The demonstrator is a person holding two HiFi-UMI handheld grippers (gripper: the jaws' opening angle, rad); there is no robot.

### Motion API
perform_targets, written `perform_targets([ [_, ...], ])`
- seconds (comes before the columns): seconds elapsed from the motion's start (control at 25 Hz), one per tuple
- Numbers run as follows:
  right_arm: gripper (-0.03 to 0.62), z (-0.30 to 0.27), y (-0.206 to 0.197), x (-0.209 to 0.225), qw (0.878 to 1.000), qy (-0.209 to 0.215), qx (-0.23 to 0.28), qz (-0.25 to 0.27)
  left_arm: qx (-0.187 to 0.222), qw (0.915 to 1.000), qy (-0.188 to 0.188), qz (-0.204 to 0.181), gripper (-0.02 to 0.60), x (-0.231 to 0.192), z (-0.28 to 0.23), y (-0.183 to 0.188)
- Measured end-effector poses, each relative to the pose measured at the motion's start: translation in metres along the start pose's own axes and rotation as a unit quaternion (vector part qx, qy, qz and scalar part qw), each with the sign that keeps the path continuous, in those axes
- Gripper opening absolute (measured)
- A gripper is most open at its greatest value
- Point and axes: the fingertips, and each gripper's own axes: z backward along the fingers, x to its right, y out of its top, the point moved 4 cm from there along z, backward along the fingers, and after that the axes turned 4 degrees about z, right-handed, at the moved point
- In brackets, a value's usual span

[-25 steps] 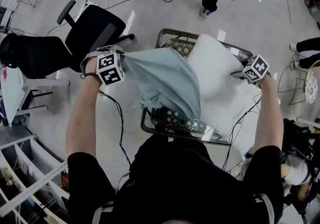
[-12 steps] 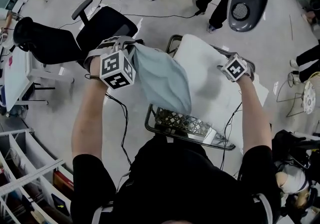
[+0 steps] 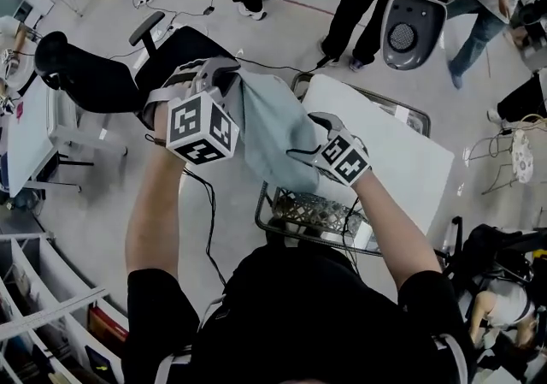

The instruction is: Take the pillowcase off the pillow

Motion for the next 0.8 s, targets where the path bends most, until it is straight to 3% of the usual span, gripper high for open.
perform_targets([
  [0.2, 0.422, 0.018, 0.032, -0.014, 0.999, -0.033, 0.037, -0.008, 0.065, 0.9971, 0.033, -0.018, 0.009, -0.023, 0.037, 0.034],
  [0.32, 0.420, 0.047, 0.038, -0.008, 0.995, -0.090, 0.046, -0.009, 0.117, 0.9915, 0.051, -0.027, 0.009, -0.037, 0.059, 0.059],
  [0.48, 0.419, 0.115, 0.038, 0.007, 0.978, -0.194, 0.075, -0.024, 0.195, 0.9781, 0.062, -0.038, 0.009, -0.047, 0.082, 0.103],
  [0.64, 0.416, 0.184, 0.031, 0.012, 0.955, -0.276, 0.102, -0.041, 0.290, 0.9535, 0.081, -0.009, 0.009, -0.067, 0.114, 0.150],
  [0.72, 0.414, 0.213, 0.024, 0.011, 0.945, -0.305, 0.110, -0.053, 0.317, 0.9455, 0.077, 0.002, 0.009, -0.075, 0.123, 0.172],
  [0.8, 0.407, 0.238, 0.015, 0.008, 0.936, -0.326, 0.115, -0.062, 0.326, 0.9429, 0.066, -0.010, 0.009, -0.072, 0.121, 0.194],
])
